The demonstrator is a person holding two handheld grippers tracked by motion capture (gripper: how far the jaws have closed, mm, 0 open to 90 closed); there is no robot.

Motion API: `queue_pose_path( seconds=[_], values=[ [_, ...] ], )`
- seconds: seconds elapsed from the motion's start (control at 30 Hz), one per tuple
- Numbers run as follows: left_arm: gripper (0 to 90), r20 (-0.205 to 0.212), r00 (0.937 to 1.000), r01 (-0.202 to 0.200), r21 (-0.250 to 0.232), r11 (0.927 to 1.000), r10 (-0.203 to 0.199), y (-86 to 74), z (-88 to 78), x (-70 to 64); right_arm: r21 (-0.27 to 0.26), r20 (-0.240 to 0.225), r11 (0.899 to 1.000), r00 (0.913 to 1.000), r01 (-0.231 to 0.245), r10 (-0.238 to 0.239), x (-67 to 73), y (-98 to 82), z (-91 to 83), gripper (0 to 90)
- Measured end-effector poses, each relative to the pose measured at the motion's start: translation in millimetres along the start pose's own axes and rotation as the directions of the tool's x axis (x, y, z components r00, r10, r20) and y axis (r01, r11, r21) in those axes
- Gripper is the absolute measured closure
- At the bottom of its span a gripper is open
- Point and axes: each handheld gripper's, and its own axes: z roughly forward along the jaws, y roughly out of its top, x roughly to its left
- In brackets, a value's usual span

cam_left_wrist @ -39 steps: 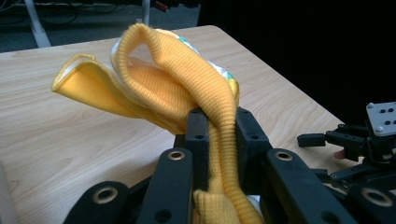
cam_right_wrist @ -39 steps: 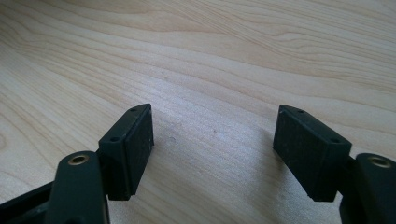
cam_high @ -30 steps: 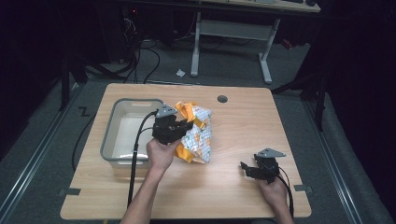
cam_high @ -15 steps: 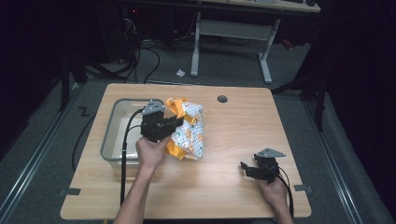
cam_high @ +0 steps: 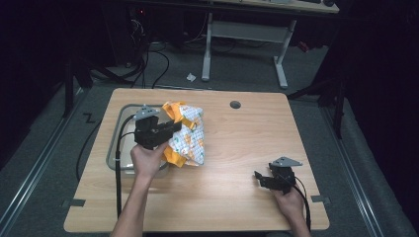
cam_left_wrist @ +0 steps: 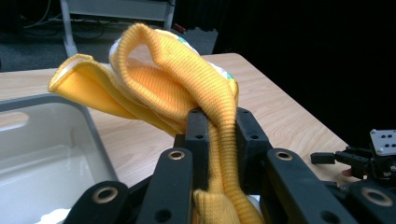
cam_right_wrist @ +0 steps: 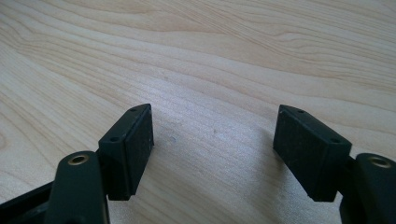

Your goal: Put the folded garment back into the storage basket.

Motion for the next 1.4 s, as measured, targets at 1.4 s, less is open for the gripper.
queue_pose_path(
  seconds=[1.4],
  values=[
    [78.4, -0.077, 0.9945, 0.066, -0.065, 0.9956, -0.071, 0.6, -51.5, 56.5, 0.000, 0.001, 1.000, 1.0000, -0.001, 0.001, 0.0, 0.0, 0.1, 29.1]
  ],
)
